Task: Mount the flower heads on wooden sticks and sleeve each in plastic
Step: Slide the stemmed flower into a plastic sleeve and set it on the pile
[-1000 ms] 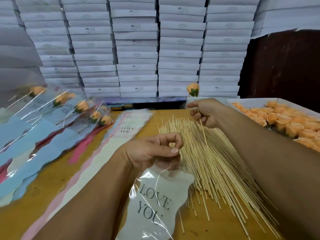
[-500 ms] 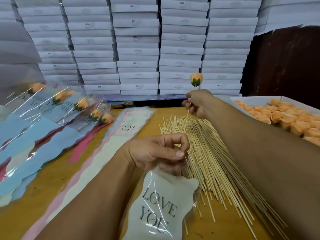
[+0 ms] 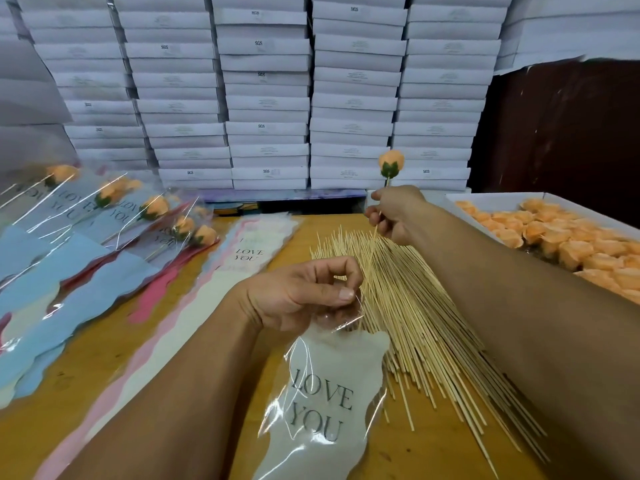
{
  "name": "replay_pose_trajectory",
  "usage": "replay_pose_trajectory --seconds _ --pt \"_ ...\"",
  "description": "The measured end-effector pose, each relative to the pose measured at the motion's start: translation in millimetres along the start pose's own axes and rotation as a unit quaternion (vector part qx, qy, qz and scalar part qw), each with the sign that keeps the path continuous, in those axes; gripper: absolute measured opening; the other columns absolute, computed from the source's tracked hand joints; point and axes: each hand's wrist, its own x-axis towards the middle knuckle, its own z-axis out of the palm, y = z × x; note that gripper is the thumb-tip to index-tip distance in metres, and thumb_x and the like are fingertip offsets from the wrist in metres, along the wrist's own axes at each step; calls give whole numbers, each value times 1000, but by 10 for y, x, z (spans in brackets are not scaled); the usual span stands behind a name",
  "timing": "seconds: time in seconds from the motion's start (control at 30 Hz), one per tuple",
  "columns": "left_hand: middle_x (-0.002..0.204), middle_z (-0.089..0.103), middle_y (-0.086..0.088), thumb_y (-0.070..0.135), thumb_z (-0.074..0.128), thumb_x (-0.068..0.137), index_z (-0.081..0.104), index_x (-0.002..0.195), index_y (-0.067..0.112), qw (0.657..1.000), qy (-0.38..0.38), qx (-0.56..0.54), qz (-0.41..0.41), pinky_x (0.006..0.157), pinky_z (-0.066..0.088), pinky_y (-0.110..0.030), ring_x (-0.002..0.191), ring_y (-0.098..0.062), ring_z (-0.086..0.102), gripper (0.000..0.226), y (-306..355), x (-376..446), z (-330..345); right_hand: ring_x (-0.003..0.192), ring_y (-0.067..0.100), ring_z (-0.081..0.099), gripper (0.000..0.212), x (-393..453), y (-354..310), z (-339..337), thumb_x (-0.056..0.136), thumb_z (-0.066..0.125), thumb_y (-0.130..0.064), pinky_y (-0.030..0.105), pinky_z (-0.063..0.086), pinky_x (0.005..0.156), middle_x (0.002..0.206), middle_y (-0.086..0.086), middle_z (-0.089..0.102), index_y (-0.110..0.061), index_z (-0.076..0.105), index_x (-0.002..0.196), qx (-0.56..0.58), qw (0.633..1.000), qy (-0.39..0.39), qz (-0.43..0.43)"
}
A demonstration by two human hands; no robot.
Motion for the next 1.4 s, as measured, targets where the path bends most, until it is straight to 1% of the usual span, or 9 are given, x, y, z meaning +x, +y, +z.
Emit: replay_pose_trajectory --seconds 0.23,0.5,0.67,0.8,0.9,1.03,1.17,1.23,1.4 --pt "77 49 -10 3 57 92 56 86 14 988 147 34 23 53 38 -18 62 -12 49 12 -6 46 -18 43 14 60 20 -441 188 47 102 47 -10 19 42 36 59 9 69 -5 63 113 56 987 -147 27" --pt "83 64 -7 9 68 82 57 84 9 950 292 56 101 66 47 -33 73 -19 60 11 29 100 -16 66 9 66 29 -754 457 -98 102 53 -31 21 48 50 88 1 74 -24 80 97 -13 957 -288 -36" --pt "79 65 -12 4 72 77 64 75 9 940 316 16 127 62 54 -28 66 -20 63 10 48 99 -34 95 25 71 33 -755 498 -206 103 51 -34 41 59 83 106 17 75 -17 78 109 3 943 -328 -60" --pt "73 60 -12 3 72 78 60 79 7 949 297 9 102 57 51 -24 54 -11 57 13 27 112 -40 84 23 70 30 -681 491 -275 101 54 -36 36 52 70 92 7 78 -15 68 117 27 971 -230 -59" --pt "69 62 -8 2 67 79 56 80 5 955 279 17 102 55 49 -21 50 -7 56 11 2 134 -30 81 25 70 29 -661 493 -302 100 58 -30 34 54 68 99 13 77 -10 65 118 102 965 -242 -14" --pt "68 65 -5 6 69 80 63 77 12 953 283 42 98 60 52 -24 49 -7 54 9 -9 136 -46 70 22 72 15 -639 519 -304 98 61 -19 33 54 60 82 10 76 -9 60 109 131 961 -242 0" --pt "74 63 -12 7 71 79 65 73 16 950 294 20 102 55 46 -22 51 -11 49 12 -5 142 -33 61 22 68 74 -654 536 -344 95 61 -6 31 51 49 72 13 71 -32 24 154 75 963 -252 -57" --pt "73 63 -12 6 70 80 64 73 15 951 291 20 104 52 43 -20 50 -10 48 13 -2 145 -21 54 20 62 88 -667 535 -371 94 61 -4 28 46 45 75 15 71 -39 12 159 65 959 -263 -80" --pt "70 63 -10 4 67 81 63 74 13 953 280 25 114 49 38 -18 54 -13 47 13 -14 158 7 39 11 43 53 -656 512 -402 91 63 -15 18 28 32 84 11 71 -38 51 137 96 940 -312 -96"
